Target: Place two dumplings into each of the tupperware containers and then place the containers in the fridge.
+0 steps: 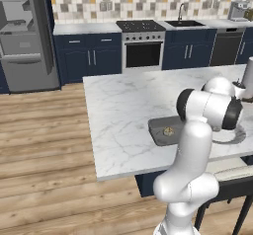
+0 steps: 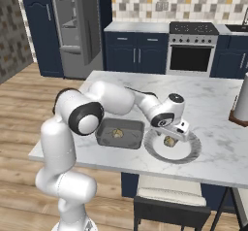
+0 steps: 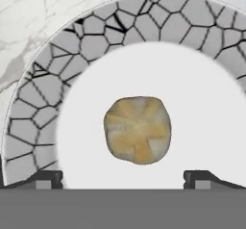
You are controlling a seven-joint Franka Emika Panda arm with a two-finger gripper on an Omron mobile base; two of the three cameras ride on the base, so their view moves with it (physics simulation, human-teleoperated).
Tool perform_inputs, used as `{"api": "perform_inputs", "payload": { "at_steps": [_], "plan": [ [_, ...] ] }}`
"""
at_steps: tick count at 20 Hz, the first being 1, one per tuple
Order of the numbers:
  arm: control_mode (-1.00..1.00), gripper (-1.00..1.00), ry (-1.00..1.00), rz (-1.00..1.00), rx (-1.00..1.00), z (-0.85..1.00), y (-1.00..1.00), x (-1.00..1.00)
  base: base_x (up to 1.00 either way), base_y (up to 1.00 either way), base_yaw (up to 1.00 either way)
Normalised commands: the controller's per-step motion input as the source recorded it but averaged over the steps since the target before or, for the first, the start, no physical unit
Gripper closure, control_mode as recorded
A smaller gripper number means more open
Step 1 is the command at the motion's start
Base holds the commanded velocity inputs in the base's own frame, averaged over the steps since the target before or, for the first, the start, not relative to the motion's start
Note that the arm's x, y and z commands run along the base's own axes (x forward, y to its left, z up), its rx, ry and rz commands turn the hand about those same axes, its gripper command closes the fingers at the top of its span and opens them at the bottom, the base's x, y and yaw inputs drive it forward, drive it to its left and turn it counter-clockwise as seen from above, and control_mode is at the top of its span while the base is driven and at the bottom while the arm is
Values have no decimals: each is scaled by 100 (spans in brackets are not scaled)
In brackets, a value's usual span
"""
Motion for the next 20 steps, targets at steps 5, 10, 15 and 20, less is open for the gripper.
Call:
{"api": "perform_inputs", "payload": {
  "at_steps": [5, 10, 15, 20],
  "plan": [
    [-100, -100, 2, 0, -1, -38, -14, 36, 0, 0, 0],
    [-100, -100, 2, 0, -3, -30, -10, 20, 0, 0, 0],
    [-100, 100, 9, 0, -7, -31, -4, 0, 0, 0, 0],
    [-100, 100, 14, 0, 2, -20, 0, -21, 0, 0, 0]
  ]
}}
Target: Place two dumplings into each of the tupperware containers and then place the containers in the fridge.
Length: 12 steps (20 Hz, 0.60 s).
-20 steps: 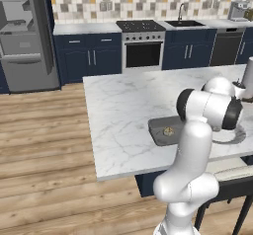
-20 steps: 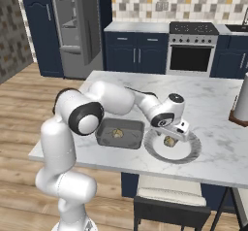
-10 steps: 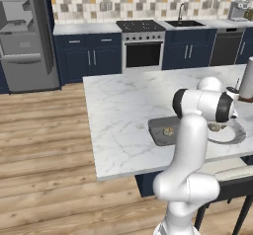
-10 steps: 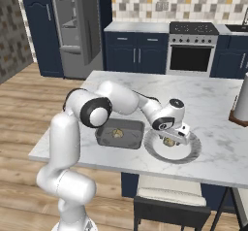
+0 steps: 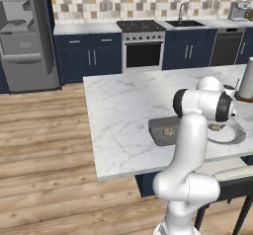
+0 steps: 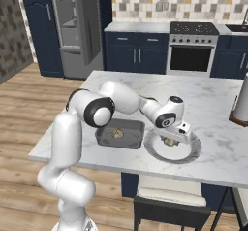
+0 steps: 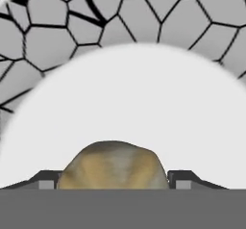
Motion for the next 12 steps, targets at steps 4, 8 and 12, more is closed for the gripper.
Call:
{"api": "perform_inputs", "payload": {
  "at_steps": [4, 8, 12],
  "plan": [
    [-100, 100, 12, 0, 8, 4, 0, -38, 0, 0, 0],
    [-100, 100, -12, 0, 14, 60, 0, -41, 0, 0, 0],
    [-100, 100, -31, 8, 16, 70, 4, -28, 0, 0, 0]
  ]
}}
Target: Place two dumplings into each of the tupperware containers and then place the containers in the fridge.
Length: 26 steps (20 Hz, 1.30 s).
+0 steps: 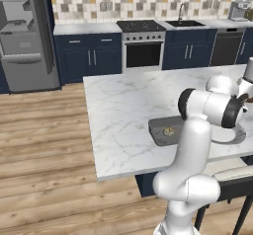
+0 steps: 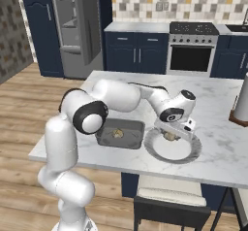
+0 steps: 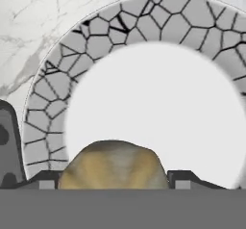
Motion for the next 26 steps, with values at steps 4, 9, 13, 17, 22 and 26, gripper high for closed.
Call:
{"api": "perform_inputs", "payload": {
  "at_steps": [4, 9, 13, 17, 22, 26],
  "plan": [
    [-100, 100, -39, 15, 14, 52, 33, -24, 0, 0, 0],
    [-100, 100, -31, 12, 4, 51, 86, -17, 0, 0, 0],
    [-100, 100, -5, 8, -1, 51, 100, -9, 0, 0, 0],
    [-100, 100, 4, 2, -12, 36, 100, -10, 0, 0, 0],
    [-100, 100, 29, -7, -28, -9, 69, -15, 0, 0, 0],
    [-100, 100, 42, -8, -26, -29, 46, -1, 0, 0, 0]
  ]
}}
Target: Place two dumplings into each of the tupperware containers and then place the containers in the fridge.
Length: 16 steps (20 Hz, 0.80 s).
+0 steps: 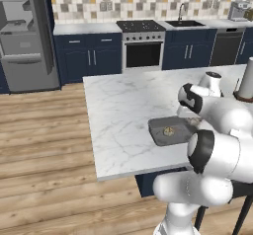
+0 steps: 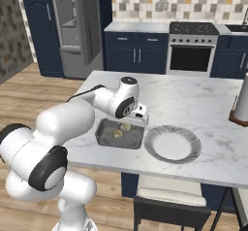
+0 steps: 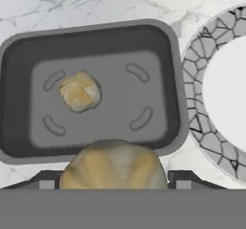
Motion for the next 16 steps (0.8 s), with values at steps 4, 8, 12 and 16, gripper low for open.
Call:
{"api": "perform_inputs", "payload": {
  "at_steps": [4, 8, 12, 16],
  "plan": [
    [-100, 100, 26, -2, -8, -31, 22, 30, 0, 0, 0],
    [-100, 100, 13, 0, 0, -10, 0, 67, 0, 0, 0],
    [-100, 100, 9, 0, 0, -5, -6, 68, 0, 0, 0],
    [-100, 100, 2, 0, 0, -43, -9, 5, 0, 0, 0]
  ]
}}
